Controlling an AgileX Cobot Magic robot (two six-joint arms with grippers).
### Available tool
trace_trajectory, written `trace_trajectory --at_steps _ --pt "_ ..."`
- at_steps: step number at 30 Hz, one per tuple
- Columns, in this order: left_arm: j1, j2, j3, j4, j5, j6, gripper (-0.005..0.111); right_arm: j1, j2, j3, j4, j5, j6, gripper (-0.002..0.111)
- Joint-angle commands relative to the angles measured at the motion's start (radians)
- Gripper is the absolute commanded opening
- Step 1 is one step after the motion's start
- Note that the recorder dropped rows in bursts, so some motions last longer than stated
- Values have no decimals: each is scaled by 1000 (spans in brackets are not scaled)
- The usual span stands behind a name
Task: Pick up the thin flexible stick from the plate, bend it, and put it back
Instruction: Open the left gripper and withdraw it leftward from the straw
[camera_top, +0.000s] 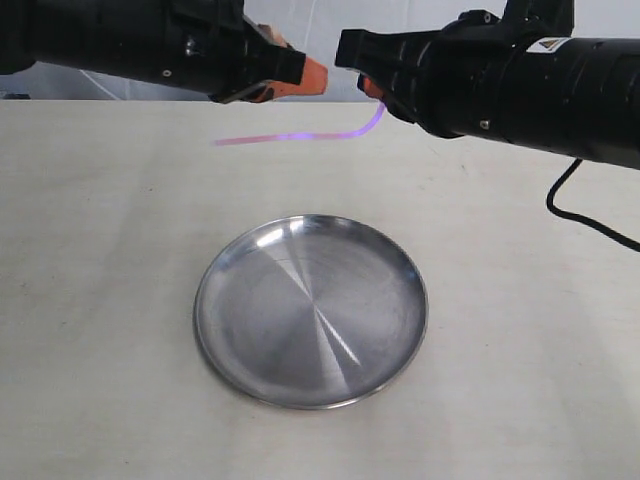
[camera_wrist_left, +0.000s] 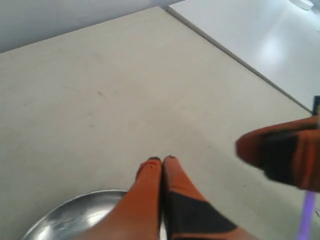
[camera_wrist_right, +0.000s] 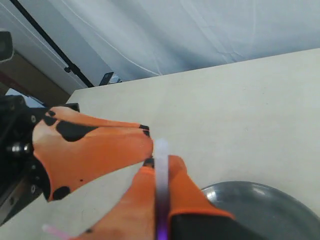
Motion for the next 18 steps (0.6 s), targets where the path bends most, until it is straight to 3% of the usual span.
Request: trace_trajectory --at_steps 1,12,18 --pt "61 -2 4 134 5 -102 0 1 -7 -5 -11 -30 -7 -1" --pt "216 -2 4 310 12 -244 0 -2 -7 -5 -30 -33 -33 -1" --pt "287 -31 78 257 -31 -235 0 -60 19 -5 -53 72 -57 -1"
